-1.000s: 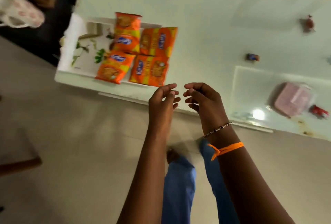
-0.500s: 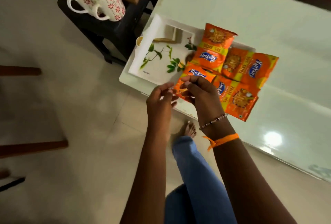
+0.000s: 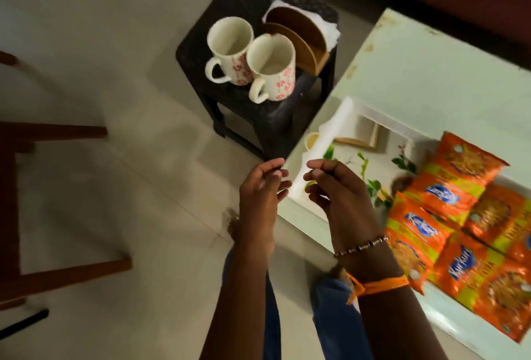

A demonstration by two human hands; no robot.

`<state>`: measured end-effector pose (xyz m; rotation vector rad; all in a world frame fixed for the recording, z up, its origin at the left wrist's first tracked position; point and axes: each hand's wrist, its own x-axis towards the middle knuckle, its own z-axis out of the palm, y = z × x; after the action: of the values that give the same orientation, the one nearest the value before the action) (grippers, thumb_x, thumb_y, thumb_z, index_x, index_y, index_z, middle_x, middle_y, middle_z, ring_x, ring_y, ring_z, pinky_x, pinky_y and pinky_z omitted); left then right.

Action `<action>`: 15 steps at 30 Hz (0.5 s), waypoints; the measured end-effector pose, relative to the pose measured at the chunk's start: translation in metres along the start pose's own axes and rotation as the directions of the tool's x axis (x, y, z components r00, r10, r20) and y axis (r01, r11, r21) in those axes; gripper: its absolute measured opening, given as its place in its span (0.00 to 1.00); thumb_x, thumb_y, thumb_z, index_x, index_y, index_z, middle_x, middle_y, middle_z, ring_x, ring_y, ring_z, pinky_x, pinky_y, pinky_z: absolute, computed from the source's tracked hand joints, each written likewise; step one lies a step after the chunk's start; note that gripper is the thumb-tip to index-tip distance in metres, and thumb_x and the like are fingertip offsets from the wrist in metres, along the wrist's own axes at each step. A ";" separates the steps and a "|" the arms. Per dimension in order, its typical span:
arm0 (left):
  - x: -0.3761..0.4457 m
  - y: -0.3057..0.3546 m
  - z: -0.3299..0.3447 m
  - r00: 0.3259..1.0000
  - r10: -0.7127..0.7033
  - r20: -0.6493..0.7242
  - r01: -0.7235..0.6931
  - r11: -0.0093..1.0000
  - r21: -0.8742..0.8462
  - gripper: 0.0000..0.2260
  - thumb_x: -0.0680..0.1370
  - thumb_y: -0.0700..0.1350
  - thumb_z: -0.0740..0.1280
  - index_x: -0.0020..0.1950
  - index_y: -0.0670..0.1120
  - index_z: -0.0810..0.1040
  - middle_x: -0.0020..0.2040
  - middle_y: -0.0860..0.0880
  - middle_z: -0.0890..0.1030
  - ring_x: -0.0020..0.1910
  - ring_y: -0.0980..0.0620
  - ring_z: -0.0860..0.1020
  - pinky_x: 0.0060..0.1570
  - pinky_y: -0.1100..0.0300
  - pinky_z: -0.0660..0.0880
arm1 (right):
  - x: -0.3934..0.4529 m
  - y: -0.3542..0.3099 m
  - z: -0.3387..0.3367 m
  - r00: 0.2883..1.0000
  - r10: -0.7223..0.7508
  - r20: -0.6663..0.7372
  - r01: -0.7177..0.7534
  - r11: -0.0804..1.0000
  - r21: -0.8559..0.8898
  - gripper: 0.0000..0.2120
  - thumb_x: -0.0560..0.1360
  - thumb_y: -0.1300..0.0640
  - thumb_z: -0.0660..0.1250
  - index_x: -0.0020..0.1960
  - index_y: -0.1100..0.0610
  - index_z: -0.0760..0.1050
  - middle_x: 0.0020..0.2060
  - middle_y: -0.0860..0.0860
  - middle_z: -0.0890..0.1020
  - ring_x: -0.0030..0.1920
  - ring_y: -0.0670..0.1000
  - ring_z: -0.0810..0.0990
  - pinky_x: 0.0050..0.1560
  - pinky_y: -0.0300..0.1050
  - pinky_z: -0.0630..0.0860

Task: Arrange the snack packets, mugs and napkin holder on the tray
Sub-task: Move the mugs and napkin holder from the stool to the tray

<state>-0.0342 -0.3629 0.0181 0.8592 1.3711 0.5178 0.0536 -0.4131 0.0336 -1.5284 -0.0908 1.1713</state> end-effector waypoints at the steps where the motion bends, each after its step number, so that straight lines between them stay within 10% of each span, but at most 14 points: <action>1: 0.011 0.007 -0.005 1.000 -0.009 0.004 0.009 1.000 -0.007 0.10 0.78 0.37 0.60 0.50 0.49 0.78 0.46 0.48 0.81 0.45 0.52 0.80 0.47 0.62 0.77 | 0.006 -0.002 0.013 1.000 -0.008 0.000 0.008 1.000 0.006 0.12 0.76 0.67 0.59 0.42 0.54 0.76 0.35 0.52 0.77 0.33 0.47 0.73 0.39 0.38 0.70; 8: 0.100 0.071 -0.055 0.997 0.014 0.079 -0.020 0.997 0.069 0.11 0.78 0.38 0.60 0.50 0.51 0.78 0.42 0.50 0.78 0.42 0.56 0.78 0.45 0.65 0.76 | 0.072 -0.018 0.104 0.992 -0.013 -0.126 0.009 0.999 -0.039 0.08 0.77 0.65 0.59 0.48 0.56 0.75 0.34 0.50 0.75 0.32 0.45 0.71 0.33 0.32 0.69; 15: 0.173 0.112 -0.074 0.988 0.057 0.144 -0.089 0.969 0.232 0.14 0.80 0.47 0.59 0.65 0.48 0.70 0.55 0.54 0.73 0.56 0.58 0.71 0.55 0.63 0.66 | 0.131 -0.019 0.145 0.935 -0.076 -0.345 0.006 0.980 -0.198 0.18 0.76 0.55 0.63 0.44 0.73 0.75 0.27 0.53 0.68 0.33 0.52 0.66 0.40 0.47 0.65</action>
<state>-0.0605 -0.1463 -0.0011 1.1235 1.2952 0.3478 0.0284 -0.2235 -0.0096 -1.8789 0.0042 0.8581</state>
